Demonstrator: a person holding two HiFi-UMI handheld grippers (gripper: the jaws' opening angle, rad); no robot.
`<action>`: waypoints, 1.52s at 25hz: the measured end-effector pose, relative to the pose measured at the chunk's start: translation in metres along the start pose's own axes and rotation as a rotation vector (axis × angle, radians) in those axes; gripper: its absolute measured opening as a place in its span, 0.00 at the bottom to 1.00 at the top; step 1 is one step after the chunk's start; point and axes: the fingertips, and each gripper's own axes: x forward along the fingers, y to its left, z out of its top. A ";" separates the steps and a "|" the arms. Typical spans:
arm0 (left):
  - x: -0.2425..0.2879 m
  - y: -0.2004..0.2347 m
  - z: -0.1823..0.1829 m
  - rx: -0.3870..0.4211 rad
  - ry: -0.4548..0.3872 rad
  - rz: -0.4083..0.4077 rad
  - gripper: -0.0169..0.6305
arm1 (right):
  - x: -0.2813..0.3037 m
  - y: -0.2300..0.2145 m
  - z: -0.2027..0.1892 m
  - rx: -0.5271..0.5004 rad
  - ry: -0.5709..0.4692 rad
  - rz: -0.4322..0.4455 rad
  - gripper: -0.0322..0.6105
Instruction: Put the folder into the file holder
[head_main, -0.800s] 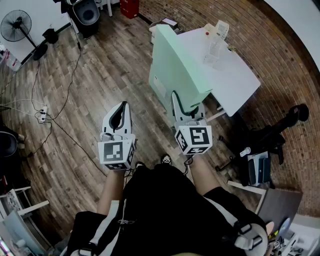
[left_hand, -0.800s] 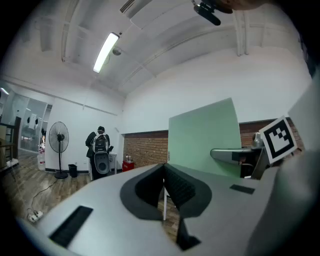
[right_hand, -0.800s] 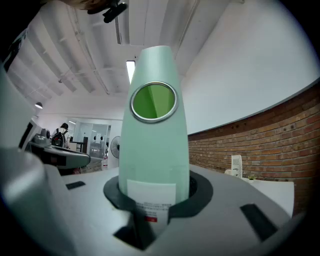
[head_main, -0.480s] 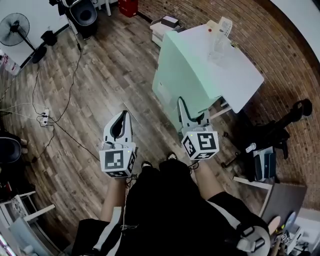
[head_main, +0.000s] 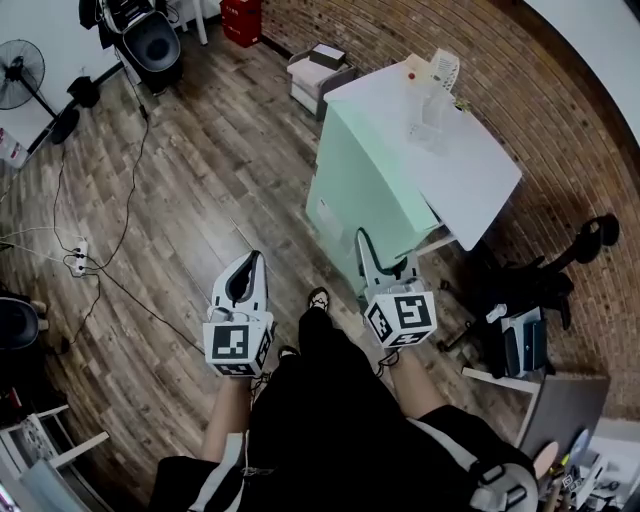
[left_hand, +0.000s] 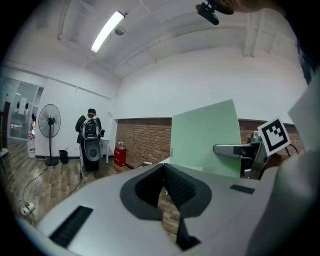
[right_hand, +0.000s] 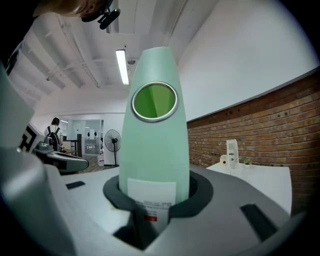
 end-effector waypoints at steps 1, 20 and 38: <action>0.010 0.003 0.001 0.000 0.002 -0.001 0.06 | 0.009 -0.006 -0.001 0.003 0.001 0.003 0.26; 0.204 -0.018 0.021 0.038 0.101 -0.080 0.06 | 0.109 -0.142 -0.006 0.128 0.002 -0.034 0.26; 0.372 -0.012 0.019 0.034 0.146 -0.249 0.06 | 0.178 -0.243 -0.002 0.116 0.012 -0.223 0.26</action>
